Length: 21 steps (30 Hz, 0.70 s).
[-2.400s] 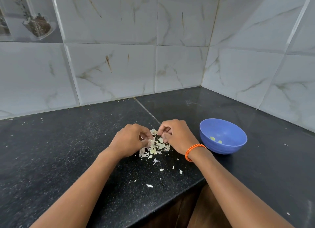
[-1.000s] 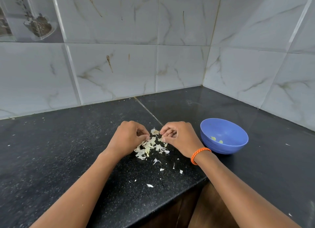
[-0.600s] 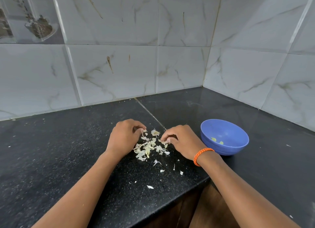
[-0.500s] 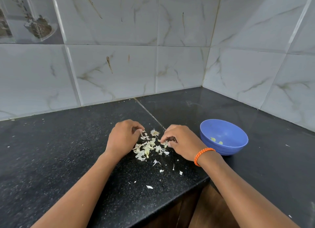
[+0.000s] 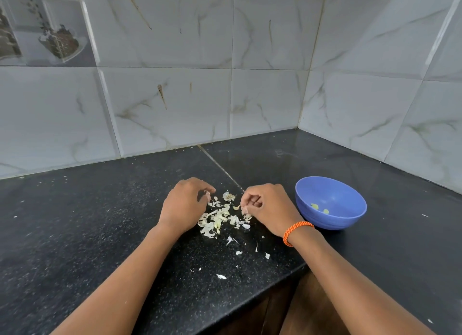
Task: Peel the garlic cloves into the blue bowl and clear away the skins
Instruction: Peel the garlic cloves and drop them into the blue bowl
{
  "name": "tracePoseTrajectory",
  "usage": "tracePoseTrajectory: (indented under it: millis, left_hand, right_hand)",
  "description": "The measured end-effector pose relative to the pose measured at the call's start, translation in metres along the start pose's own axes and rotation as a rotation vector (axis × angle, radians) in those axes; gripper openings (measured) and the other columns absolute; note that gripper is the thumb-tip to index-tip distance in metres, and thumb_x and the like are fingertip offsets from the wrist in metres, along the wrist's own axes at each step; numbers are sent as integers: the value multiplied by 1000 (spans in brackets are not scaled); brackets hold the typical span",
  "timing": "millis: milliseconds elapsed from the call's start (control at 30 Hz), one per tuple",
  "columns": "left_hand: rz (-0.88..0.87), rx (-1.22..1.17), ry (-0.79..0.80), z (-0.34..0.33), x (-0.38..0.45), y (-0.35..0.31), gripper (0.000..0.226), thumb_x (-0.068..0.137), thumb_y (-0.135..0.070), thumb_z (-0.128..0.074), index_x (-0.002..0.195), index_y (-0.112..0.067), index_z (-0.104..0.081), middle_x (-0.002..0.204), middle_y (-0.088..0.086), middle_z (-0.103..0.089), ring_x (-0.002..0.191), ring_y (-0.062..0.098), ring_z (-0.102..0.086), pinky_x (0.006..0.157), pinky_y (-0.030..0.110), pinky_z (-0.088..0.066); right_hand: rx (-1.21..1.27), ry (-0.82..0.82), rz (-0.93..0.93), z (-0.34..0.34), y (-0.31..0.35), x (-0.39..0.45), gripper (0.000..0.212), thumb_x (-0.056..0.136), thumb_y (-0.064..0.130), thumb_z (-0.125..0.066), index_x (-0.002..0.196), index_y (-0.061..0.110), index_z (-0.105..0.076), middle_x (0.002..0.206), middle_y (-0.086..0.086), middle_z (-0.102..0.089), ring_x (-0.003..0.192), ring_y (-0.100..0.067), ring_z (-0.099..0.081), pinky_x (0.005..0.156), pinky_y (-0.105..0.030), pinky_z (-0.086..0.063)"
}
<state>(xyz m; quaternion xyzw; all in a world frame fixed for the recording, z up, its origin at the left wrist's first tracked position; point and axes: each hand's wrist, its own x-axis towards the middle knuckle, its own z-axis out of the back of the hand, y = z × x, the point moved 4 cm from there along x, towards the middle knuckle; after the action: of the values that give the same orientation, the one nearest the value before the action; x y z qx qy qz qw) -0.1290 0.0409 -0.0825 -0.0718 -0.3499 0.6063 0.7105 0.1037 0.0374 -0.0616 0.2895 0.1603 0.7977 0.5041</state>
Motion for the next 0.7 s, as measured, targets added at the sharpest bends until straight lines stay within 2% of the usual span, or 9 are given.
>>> tracePoseTrajectory:
  millis: [100,167,267,333,400,467,533,633,700]
  left_hand:
    - [-45,26,111,-10,-2,-2,30,105,-19,-64,126,-36,-78,136,-17,-71,133,13,-57,111,42,-50]
    - [-79,50,156,-15,-3,-4,31,105,-15,-64,125,-34,-79,137,-15,-71,133,14,-56,111,39,-47]
    - [-89,19,163,-17,-2,-7,26,103,-13,-68,114,-32,-82,122,-14,-74,117,10,-62,102,36,-53]
    - [-80,-14,151,-17,-1,-8,22,100,-14,-73,104,-32,-84,109,-13,-74,103,8,-67,93,37,-58]
    - [-63,-27,144,-18,0,-8,22,98,-13,-76,98,-33,-84,101,-12,-74,93,6,-67,86,33,-58]
    - [-65,-21,138,-19,0,-8,24,97,-10,-77,95,-33,-84,95,-14,-72,87,5,-66,77,23,-52]
    - [-71,-14,131,-19,0,-9,26,96,-8,-76,95,-33,-84,92,-15,-71,85,4,-64,73,18,-46]
    - [-64,-20,126,-16,0,-9,26,94,-5,-77,94,-30,-85,93,-14,-73,85,3,-65,76,20,-49]
    - [-53,-31,116,-12,1,-9,25,93,-4,-79,93,-28,-86,91,-15,-74,82,0,-66,76,21,-51]
  right_hand:
    - [-41,-23,-51,7,-7,3,22,99,7,-70,96,23,-85,95,3,-81,88,-9,-73,87,-31,-61]
    - [-123,-24,-89,11,-12,4,28,102,0,-64,109,18,-83,110,-5,-80,99,-19,-74,94,-35,-61]
    - [-310,24,-121,6,-20,1,39,99,-7,-61,127,16,-76,127,-9,-68,115,-28,-64,100,-42,-56]
    - [-407,59,-123,-4,-20,-2,40,99,-7,-57,131,12,-72,129,-11,-59,118,-31,-54,100,-44,-53]
    - [-401,71,-103,-14,-15,-6,45,99,-10,-53,136,11,-68,129,-11,-55,118,-30,-50,98,-42,-52]
    - [-359,69,-60,-22,-7,-6,51,100,-12,-51,144,12,-64,130,-10,-55,119,-28,-50,97,-39,-52]
    - [-313,77,-32,-29,1,-3,50,104,-8,-50,148,13,-60,130,-10,-55,121,-27,-51,99,-37,-52]
    - [-262,114,-13,-36,11,1,35,111,13,-51,144,13,-64,127,-9,-55,122,-27,-51,102,-37,-50]
    - [-234,152,-5,-40,17,3,33,112,26,-52,138,13,-68,123,-8,-54,120,-25,-50,101,-37,-49]
